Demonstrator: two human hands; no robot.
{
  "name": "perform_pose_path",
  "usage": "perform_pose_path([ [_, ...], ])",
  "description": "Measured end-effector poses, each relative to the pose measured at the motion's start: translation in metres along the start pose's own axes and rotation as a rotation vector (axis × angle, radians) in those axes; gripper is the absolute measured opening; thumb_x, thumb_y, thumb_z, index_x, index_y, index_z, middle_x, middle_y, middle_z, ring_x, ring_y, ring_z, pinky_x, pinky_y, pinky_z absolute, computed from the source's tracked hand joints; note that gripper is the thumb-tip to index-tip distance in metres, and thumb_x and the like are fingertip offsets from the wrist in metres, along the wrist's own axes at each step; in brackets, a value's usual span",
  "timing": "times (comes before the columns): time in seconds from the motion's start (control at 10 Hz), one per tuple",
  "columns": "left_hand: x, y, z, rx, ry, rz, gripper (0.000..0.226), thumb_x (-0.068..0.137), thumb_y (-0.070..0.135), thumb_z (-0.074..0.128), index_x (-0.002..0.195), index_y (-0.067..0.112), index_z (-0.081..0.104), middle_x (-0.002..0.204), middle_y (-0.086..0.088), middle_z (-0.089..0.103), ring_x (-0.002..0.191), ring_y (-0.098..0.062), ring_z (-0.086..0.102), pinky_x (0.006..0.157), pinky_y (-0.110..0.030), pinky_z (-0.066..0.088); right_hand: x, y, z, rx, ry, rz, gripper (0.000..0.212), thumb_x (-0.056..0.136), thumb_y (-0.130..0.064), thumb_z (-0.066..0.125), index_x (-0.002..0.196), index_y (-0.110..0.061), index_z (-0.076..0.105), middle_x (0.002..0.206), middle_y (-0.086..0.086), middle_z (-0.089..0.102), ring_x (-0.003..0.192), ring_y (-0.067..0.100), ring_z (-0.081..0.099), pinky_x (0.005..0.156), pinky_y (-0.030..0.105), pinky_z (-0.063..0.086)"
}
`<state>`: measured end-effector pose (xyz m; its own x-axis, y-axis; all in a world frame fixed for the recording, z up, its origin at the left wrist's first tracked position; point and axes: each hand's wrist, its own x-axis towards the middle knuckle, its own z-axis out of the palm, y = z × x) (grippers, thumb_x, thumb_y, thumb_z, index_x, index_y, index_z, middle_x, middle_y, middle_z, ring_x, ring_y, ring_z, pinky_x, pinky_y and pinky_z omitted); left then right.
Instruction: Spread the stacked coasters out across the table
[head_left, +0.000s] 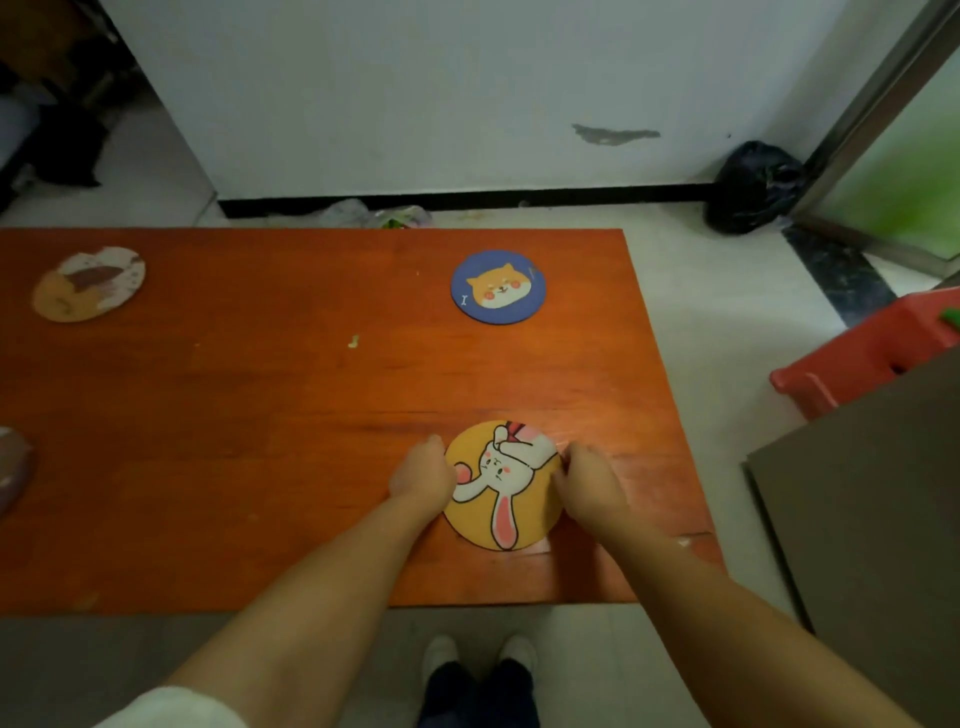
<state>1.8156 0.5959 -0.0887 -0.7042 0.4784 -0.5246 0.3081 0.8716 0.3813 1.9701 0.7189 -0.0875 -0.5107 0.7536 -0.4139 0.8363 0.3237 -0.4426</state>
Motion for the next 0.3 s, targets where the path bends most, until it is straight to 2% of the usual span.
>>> perform_pose_path([
  [0.1,-0.005,0.003,-0.004,0.042,0.039,0.017,0.047,0.087,0.032,0.066,0.123,0.01,0.046,0.127,-0.012,0.053,0.112,-0.034,0.057,0.087,-0.044,0.05,-0.001,0.004,0.0,-0.021,0.007,-0.014,0.018,0.093,-0.019,0.05,0.104,-0.004,0.051,0.115,0.016,0.052,0.091,0.036,0.056,0.074,0.041,0.046],
  [0.2,-0.009,-0.002,-0.014,0.046,0.038,0.048,0.049,0.088,0.036,0.062,0.126,0.012,0.043,0.129,-0.011,0.05,0.113,-0.031,0.056,0.087,-0.042,0.051,0.002,0.002,-0.008,-0.043,-0.031,-0.029,0.027,0.095,-0.025,0.051,0.114,-0.006,0.05,0.123,0.016,0.05,0.097,0.036,0.057,0.081,0.043,0.049],
  [0.3,-0.023,-0.022,-0.019,0.025,0.025,0.139,0.026,0.09,0.031,0.058,0.11,0.017,0.049,0.108,-0.003,0.052,0.095,-0.021,0.058,0.078,-0.034,0.049,0.003,-0.001,-0.029,0.082,0.042,-0.016,0.036,0.096,-0.028,0.05,0.123,-0.005,0.052,0.125,0.019,0.055,0.103,0.036,0.059,0.084,0.039,0.047],
])
